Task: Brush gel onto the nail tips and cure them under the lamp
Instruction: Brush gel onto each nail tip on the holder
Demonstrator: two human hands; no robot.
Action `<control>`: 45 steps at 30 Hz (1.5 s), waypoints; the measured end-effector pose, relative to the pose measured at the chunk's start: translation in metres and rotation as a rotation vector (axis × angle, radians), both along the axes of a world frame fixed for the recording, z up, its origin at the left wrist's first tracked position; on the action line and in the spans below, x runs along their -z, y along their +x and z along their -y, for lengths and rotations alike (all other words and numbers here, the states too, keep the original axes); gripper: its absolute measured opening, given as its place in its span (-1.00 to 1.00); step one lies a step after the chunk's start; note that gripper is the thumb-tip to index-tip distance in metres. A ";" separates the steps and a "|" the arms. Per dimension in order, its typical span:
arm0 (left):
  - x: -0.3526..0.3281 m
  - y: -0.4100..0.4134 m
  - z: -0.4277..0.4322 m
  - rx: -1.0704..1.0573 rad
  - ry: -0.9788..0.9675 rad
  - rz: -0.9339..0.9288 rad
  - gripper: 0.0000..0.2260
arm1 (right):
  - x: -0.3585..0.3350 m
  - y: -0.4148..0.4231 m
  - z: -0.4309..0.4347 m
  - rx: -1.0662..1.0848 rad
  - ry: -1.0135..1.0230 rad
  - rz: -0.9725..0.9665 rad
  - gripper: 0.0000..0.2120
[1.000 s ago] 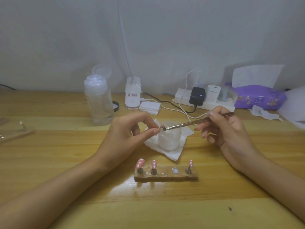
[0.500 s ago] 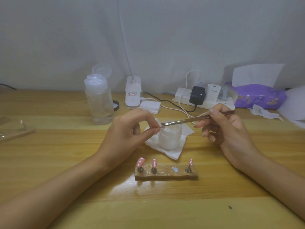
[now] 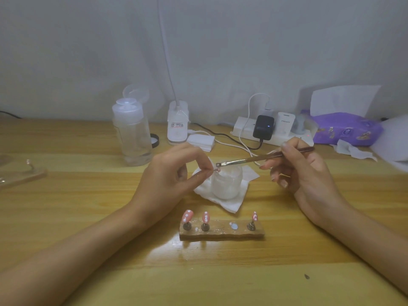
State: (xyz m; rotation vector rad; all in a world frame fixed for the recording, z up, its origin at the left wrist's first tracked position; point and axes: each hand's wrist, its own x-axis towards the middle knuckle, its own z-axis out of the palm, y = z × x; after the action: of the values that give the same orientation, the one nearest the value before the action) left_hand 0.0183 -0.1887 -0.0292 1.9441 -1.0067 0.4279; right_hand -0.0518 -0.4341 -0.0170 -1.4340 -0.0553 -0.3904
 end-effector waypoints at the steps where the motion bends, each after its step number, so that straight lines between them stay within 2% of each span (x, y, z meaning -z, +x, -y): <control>1: 0.000 0.000 0.000 0.001 -0.001 0.000 -0.96 | 0.000 0.000 0.000 -0.005 -0.015 -0.005 -0.81; 14: -0.001 -0.001 0.000 0.010 -0.015 -0.038 -0.94 | 0.002 0.000 0.003 0.020 0.025 -0.001 -0.80; 19: -0.001 -0.001 0.001 0.018 -0.037 -0.088 -0.94 | 0.002 0.000 0.002 0.024 -0.016 -0.029 -0.79; 35: 0.000 0.001 0.000 0.020 -0.033 -0.091 -0.95 | -0.001 -0.003 0.000 0.019 0.001 0.047 -0.82; 45: -0.001 -0.001 0.000 0.015 -0.031 -0.078 -0.95 | 0.000 -0.003 -0.002 0.055 -0.080 0.051 -0.73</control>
State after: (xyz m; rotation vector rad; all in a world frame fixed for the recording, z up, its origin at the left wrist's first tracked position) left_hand 0.0171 -0.1891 -0.0285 1.9093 -0.9586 0.3543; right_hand -0.0546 -0.4319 -0.0167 -1.5065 -0.0735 -0.4747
